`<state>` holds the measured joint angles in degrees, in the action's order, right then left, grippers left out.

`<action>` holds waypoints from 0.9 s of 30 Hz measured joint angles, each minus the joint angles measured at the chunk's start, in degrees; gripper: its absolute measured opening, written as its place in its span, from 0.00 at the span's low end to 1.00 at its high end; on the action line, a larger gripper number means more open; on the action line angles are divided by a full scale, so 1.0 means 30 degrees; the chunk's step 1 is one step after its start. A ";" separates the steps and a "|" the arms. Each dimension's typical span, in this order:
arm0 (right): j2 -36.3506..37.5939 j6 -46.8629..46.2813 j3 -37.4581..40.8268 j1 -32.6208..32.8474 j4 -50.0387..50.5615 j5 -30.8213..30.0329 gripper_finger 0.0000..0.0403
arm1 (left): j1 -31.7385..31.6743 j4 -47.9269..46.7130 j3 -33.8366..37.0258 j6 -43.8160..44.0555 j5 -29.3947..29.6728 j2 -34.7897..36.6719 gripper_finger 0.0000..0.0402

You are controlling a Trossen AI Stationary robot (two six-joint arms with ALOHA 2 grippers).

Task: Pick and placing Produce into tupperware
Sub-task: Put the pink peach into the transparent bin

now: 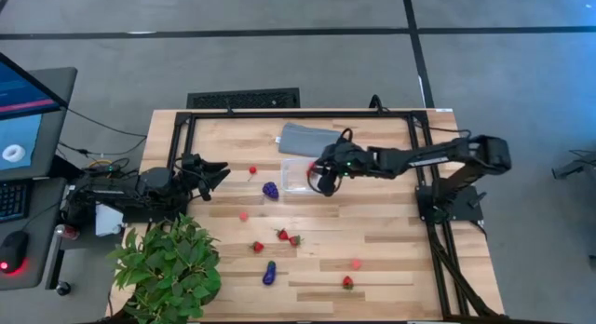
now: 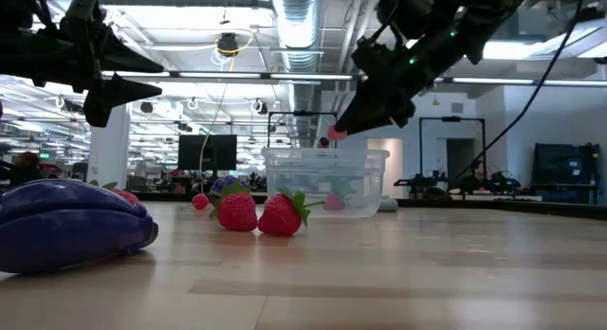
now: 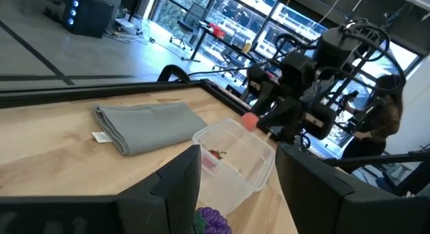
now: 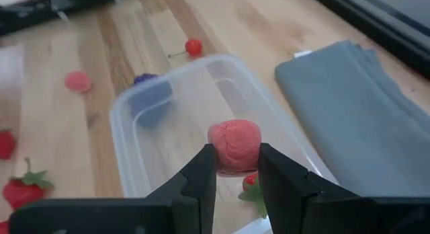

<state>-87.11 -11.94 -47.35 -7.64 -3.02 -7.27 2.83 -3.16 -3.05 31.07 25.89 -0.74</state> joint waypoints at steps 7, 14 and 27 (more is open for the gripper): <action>-0.0727 0.0010 -0.0590 0.0000 -0.0081 0.0015 0.32 | 0.0000 -0.0011 0.0000 0.0000 -0.0007 0.0000 0.46; -0.0378 0.0147 -0.0765 -0.0152 -0.0354 0.0029 0.46 | 0.0000 -0.0095 -0.0007 0.0004 -0.0007 -0.0004 0.46; 0.1931 0.0146 -0.0692 0.0789 0.4244 0.2411 0.62 | -0.0003 -0.0123 -0.0007 0.0015 -0.0036 0.0003 0.46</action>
<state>-81.32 -11.51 -49.43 -5.27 9.71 -0.03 2.82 -3.53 -3.07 31.11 25.78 -0.73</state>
